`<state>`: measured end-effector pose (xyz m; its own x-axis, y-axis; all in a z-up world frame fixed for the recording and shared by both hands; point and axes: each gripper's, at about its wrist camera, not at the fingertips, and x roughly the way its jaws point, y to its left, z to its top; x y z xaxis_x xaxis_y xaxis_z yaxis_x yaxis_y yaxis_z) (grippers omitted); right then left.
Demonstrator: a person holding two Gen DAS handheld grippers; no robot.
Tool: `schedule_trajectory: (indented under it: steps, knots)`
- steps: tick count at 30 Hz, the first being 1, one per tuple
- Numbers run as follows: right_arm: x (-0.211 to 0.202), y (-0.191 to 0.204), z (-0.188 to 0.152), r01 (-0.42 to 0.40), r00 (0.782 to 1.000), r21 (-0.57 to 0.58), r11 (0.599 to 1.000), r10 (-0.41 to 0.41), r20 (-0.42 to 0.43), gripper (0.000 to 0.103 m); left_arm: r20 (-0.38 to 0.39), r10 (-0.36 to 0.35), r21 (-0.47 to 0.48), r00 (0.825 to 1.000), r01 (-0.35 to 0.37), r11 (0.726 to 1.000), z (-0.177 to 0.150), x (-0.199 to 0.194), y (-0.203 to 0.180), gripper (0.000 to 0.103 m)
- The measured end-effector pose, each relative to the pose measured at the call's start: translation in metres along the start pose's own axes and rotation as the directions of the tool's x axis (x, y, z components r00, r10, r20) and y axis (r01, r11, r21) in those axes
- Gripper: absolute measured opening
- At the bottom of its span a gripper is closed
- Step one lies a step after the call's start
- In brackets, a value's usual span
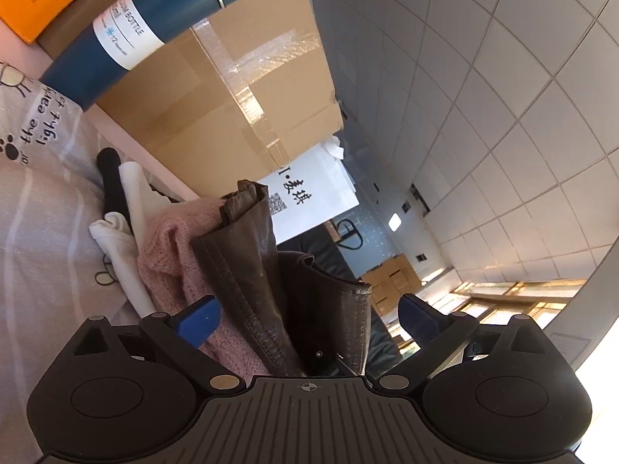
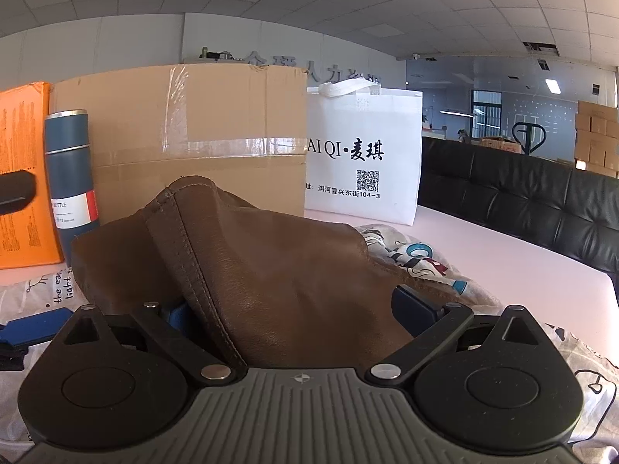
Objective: Fold clothes
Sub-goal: 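Grasp the brown leather jacket edge with the right gripper and lift it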
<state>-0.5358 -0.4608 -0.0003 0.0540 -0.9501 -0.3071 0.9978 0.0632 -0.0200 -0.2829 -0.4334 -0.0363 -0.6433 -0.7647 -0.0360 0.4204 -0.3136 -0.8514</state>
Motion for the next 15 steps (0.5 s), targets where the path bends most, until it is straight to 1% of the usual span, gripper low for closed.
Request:
schedule_trajectory:
  steps: [1,3,4,5,6,7,8,9,10,11,12,14,15]
  knots:
    - [-0.001,-0.002,0.001,-0.001,1.000,0.004,1.000,0.001,0.003,0.098,-0.001,0.004,0.005,1.000,-0.004,1.000,0.001,0.005,0.000,0.100]
    - [-0.003,-0.005,0.003,-0.004,1.000,0.012,1.000,0.004,0.010,0.091,0.004,0.012,0.016,1.000,-0.012,1.000,0.002,0.014,-0.002,0.100]
    - [-0.003,-0.007,0.003,-0.016,1.000,0.021,1.000,0.016,0.004,0.083,0.007,0.016,0.021,1.000,-0.016,1.000,0.003,0.019,-0.003,0.100]
    - [-0.002,-0.009,0.003,-0.031,1.000,0.031,0.999,0.031,-0.002,0.072,0.009,0.024,0.028,1.000,-0.024,0.999,0.004,0.023,-0.004,0.100]
    - [-0.001,-0.011,0.003,-0.045,0.999,0.042,0.998,0.045,-0.008,0.064,0.012,0.059,0.045,0.998,-0.059,0.997,0.004,0.029,-0.006,0.100]
    - [-0.001,-0.012,0.002,-0.055,0.998,0.046,0.997,0.055,-0.005,0.050,0.016,0.094,0.063,0.995,-0.095,0.993,0.005,0.035,-0.008,0.100]
    - [-0.001,-0.012,0.001,-0.065,0.998,0.050,0.997,0.065,-0.003,0.042,0.020,0.128,0.092,0.992,-0.130,0.987,0.002,0.040,-0.010,0.100]
    - [0.000,-0.013,0.000,-0.075,0.997,0.053,0.996,0.075,0.000,0.038,0.025,0.162,0.120,0.986,-0.164,0.979,-0.001,0.045,-0.011,0.098]
    - [0.000,-0.014,-0.001,-0.085,0.996,0.057,0.995,0.085,0.003,0.029,0.031,0.196,0.148,0.980,-0.198,0.969,-0.004,0.050,-0.013,0.094]
    - [-0.002,-0.014,-0.002,-0.090,0.996,0.053,0.995,0.089,0.011,0.021,0.037,0.229,0.176,0.973,-0.232,0.957,-0.007,0.056,-0.014,0.085]
    - [-0.003,-0.014,-0.003,-0.094,0.995,0.049,0.994,0.094,0.020,0.018,0.045,0.260,0.206,0.965,-0.264,0.942,-0.010,0.061,-0.016,0.065]
    - [-0.006,-0.017,-0.003,-0.088,0.996,0.048,0.995,0.086,0.036,0.012,0.063,0.283,0.315,0.957,-0.288,0.905,-0.021,0.065,-0.025,0.034]
    - [-0.008,-0.019,-0.003,-0.083,0.996,0.051,0.995,0.081,0.048,0.010,0.075,0.275,0.353,0.958,-0.284,0.892,-0.023,0.063,-0.030,0.029]
